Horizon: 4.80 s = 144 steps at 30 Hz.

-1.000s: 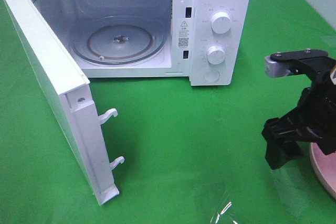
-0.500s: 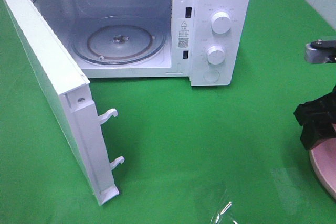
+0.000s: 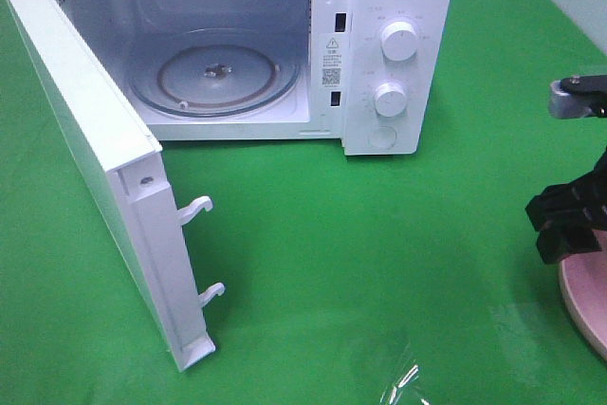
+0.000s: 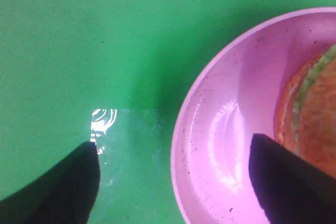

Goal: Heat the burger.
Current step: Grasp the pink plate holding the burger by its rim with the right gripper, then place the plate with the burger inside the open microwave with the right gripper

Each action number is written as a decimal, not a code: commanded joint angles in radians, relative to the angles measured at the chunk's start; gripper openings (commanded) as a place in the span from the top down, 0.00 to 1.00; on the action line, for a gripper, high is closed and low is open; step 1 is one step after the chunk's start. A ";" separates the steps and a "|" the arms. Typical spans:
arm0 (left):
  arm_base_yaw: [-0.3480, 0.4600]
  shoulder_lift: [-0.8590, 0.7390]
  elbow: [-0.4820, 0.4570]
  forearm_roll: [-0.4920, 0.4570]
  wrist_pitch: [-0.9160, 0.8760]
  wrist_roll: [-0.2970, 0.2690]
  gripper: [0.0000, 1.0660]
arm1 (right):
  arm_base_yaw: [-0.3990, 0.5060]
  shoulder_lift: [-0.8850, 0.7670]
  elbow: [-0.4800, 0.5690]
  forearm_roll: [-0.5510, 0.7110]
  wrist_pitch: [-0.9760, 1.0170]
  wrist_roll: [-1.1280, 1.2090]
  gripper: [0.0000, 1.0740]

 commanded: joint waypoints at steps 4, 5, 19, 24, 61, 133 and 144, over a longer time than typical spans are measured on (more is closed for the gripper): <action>0.002 -0.014 0.003 -0.008 -0.009 -0.001 0.20 | -0.003 0.124 0.049 -0.022 -0.083 0.054 0.29; 0.002 -0.014 0.003 -0.008 -0.009 -0.001 0.20 | -0.003 0.124 0.049 -0.022 -0.083 0.054 0.29; 0.002 -0.014 0.003 -0.008 -0.009 -0.001 0.20 | -0.049 0.275 0.052 -0.096 -0.219 0.129 0.29; 0.002 -0.014 0.003 -0.008 -0.009 -0.001 0.20 | -0.049 0.339 0.052 -0.095 -0.239 0.132 0.29; 0.002 -0.014 0.003 -0.008 -0.009 -0.001 0.20 | -0.045 0.347 0.052 -0.090 -0.177 0.185 1.00; 0.002 -0.014 0.003 -0.008 -0.009 -0.001 0.20 | 0.791 0.028 0.052 -0.428 0.391 0.548 1.00; 0.002 -0.014 0.003 -0.008 -0.009 -0.001 0.20 | 0.943 0.028 0.052 -0.426 0.417 0.548 1.00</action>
